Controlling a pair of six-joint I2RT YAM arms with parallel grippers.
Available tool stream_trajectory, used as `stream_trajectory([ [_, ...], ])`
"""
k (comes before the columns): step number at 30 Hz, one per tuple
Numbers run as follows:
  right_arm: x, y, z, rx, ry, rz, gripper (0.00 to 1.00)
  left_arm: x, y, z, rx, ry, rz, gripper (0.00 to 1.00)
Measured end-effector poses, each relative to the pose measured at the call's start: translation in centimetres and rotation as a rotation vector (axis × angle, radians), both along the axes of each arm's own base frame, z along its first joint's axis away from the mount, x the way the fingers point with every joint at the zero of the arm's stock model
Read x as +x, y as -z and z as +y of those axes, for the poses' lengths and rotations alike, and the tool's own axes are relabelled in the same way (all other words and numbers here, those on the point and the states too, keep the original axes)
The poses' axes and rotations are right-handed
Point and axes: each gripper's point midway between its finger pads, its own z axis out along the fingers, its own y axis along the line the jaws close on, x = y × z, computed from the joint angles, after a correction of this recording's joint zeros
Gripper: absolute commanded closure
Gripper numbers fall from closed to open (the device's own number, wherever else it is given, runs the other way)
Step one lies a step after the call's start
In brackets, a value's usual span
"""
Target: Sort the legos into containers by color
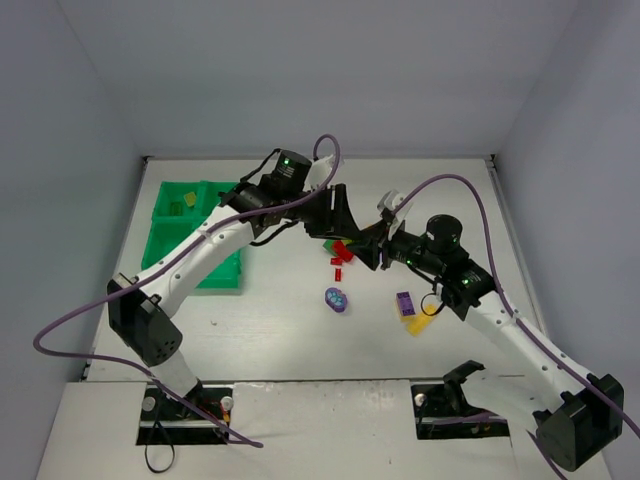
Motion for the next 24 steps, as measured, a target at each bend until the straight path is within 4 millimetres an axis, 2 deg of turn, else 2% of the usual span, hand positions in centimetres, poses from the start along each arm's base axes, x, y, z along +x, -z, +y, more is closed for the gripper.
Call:
stream_trajectory([
  [4,0.0,0.0,0.0,0.001,0.000,0.003,0.97,-0.1,0.3,0.1,0.014,0.012,-0.012,0.78],
  [5,0.0,0.1,0.0,0.000,0.001,0.005,0.96,-0.1,0.3,0.1,0.014,0.014,-0.012,0.87],
  [8,0.2,0.4,0.1,-0.004,0.002,0.013,0.79,0.1,0.6,0.2,0.025,0.005,-0.019,0.98],
  [10,0.4,0.6,0.2,-0.005,0.002,0.017,0.44,0.2,0.7,0.3,0.032,0.000,-0.022,1.00],
  [11,0.4,0.7,0.2,0.000,0.004,0.028,0.13,0.3,0.8,0.4,0.038,-0.001,-0.030,1.00],
  [12,0.4,0.9,0.3,-0.001,0.007,0.039,0.00,0.4,0.9,0.4,0.045,-0.004,-0.038,1.00],
  [17,0.9,1.5,0.2,-0.009,0.031,0.063,0.00,1.4,1.3,1.4,0.078,-0.032,-0.064,1.00],
  [19,1.2,1.8,-0.1,-0.015,0.056,0.069,0.00,2.8,1.4,2.6,0.086,-0.070,-0.066,1.00],
  [21,1.6,2.0,-0.4,-0.025,0.086,0.072,0.00,5.2,1.5,5.0,0.102,-0.143,-0.071,1.00],
  [24,2.5,2.5,-1.4,-0.047,0.162,0.080,0.00,10.4,1.6,11.3,0.143,-0.324,-0.085,1.00],
])
